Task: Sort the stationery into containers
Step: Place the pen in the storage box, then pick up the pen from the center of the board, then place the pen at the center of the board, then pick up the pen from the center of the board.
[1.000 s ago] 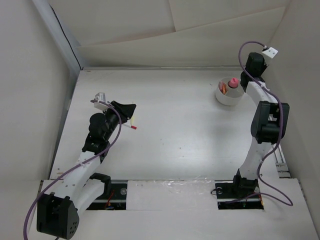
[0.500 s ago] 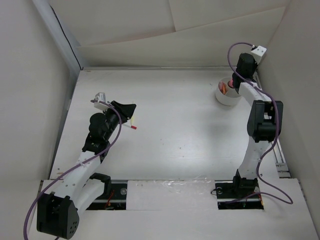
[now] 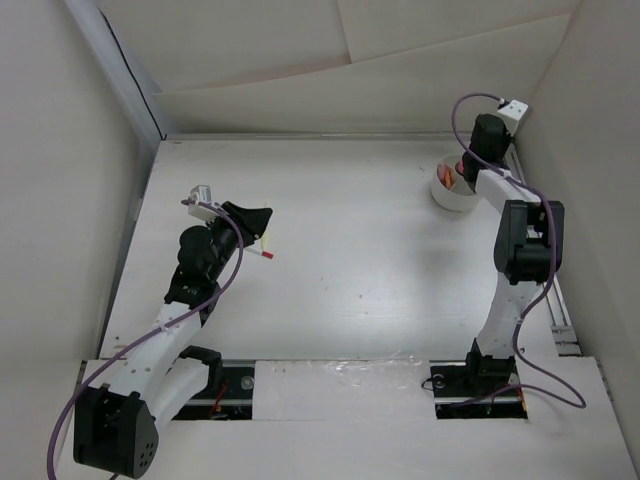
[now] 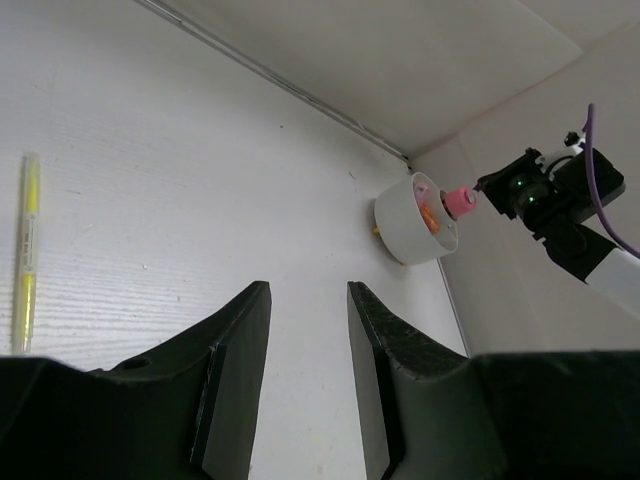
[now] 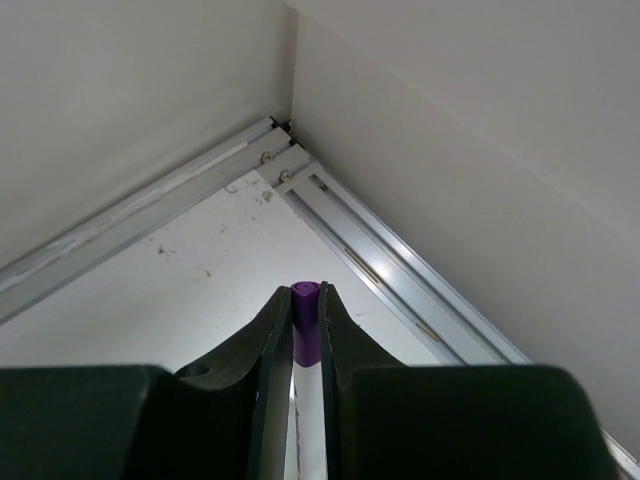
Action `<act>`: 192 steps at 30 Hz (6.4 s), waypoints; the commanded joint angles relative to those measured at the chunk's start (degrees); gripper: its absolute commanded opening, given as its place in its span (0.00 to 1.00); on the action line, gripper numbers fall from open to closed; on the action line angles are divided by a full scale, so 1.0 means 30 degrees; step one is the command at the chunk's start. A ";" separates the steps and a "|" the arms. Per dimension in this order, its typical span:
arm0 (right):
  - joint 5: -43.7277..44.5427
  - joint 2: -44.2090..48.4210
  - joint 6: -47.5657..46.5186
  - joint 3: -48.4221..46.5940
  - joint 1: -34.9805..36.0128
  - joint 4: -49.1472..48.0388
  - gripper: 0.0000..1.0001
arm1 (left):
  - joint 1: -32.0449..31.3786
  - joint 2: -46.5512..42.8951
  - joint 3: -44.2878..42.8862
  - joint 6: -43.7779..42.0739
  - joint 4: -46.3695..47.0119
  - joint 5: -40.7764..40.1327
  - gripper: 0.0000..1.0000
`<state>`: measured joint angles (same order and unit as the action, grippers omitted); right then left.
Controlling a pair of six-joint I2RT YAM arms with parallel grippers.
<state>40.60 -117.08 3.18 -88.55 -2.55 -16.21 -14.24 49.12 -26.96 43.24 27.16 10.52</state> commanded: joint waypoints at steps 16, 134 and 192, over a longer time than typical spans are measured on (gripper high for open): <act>-0.1490 0.5065 0.2426 0.3502 0.0673 -0.0137 0.53 | 0.0030 -0.0728 -0.0242 -0.0323 0.0588 -0.0022 0.33; -1.2742 0.9936 0.0637 0.9971 1.1659 1.0734 0.01 | 0.0030 -0.0203 -0.1267 -0.0381 -0.1377 -0.0783 0.32; -1.4408 0.0937 -0.0828 0.1947 1.1457 1.2934 0.02 | 0.0030 -0.0203 -0.1267 -0.0557 -0.1377 -0.0959 0.33</act>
<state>-0.64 -115.87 -0.38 -82.13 33.15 25.17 -14.15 49.36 -28.23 42.41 20.78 7.33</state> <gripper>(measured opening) 0.189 0.328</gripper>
